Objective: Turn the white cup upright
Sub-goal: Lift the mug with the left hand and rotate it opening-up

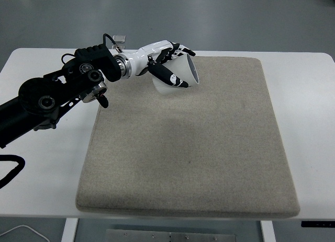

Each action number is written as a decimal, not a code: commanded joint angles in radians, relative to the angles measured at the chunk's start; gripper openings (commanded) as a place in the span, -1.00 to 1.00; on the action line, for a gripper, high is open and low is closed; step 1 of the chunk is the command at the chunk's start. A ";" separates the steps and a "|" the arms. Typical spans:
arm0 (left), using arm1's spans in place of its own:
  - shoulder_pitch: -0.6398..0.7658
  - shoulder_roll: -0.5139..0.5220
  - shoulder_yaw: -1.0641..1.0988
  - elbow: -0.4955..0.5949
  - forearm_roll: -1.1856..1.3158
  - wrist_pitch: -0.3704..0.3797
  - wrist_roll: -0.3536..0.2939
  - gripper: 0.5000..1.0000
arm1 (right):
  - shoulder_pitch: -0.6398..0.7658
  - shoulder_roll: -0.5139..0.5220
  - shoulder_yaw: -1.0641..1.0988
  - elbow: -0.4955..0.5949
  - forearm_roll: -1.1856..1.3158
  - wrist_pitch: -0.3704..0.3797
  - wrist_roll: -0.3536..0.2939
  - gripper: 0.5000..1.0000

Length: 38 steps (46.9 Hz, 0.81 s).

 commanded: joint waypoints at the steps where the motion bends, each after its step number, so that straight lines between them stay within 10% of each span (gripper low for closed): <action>1: 0.011 0.017 -0.020 0.000 -0.060 -0.006 -0.049 -0.74 | -0.001 0.000 0.000 0.000 0.000 0.000 0.000 0.72; 22: 0.118 0.102 -0.132 0.078 -0.232 -0.209 -0.348 -0.74 | 0.001 0.000 0.000 0.000 0.000 0.000 0.000 0.72; 38: 0.147 0.094 -0.261 0.286 -0.290 -0.513 -0.501 -0.74 | 0.001 0.000 0.000 0.000 0.000 0.000 0.000 0.72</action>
